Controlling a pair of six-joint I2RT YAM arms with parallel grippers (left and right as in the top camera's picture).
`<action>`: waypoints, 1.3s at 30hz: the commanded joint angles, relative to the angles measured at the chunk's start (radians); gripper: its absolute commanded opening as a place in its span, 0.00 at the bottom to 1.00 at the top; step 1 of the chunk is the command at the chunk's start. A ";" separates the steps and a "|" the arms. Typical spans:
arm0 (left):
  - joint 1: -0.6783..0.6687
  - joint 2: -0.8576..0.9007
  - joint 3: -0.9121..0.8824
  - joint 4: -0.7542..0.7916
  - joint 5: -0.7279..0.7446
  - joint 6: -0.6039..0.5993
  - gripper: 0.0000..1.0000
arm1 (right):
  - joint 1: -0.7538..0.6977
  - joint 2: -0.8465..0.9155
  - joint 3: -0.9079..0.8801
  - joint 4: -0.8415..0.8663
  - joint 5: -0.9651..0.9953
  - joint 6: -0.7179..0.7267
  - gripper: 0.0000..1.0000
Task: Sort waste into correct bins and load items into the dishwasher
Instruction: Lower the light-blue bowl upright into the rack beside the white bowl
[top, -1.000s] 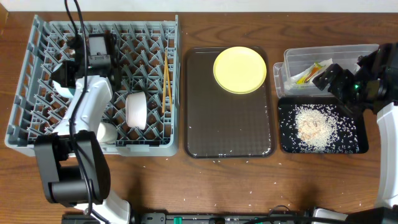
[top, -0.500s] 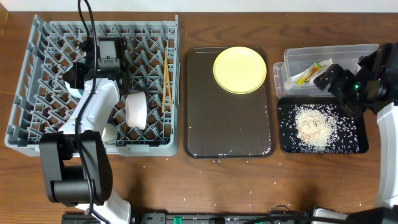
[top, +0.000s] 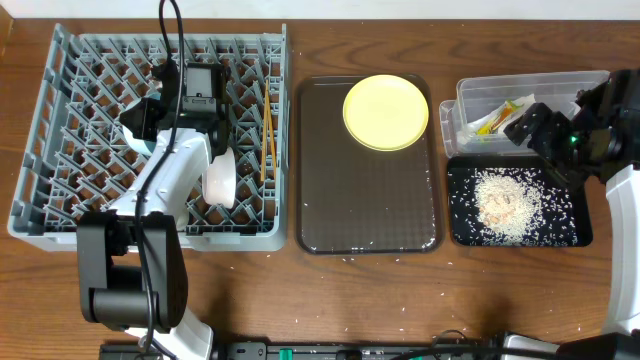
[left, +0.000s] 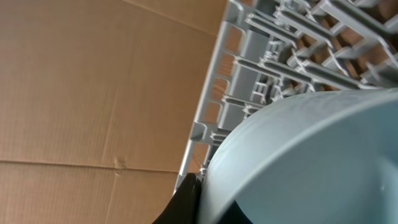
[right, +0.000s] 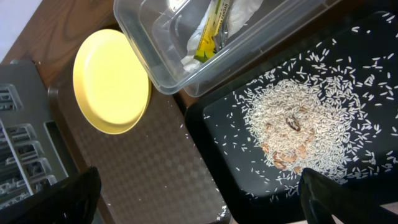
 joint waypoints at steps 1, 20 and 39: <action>0.014 0.010 -0.014 0.019 -0.080 0.027 0.07 | 0.005 -0.001 0.007 -0.005 0.002 0.011 0.99; -0.027 0.010 -0.100 0.038 -0.084 -0.028 0.08 | 0.005 -0.001 0.007 -0.007 0.002 0.011 0.99; -0.179 -0.092 -0.098 0.115 -0.068 -0.030 0.48 | 0.005 -0.001 0.007 -0.018 0.001 0.011 0.99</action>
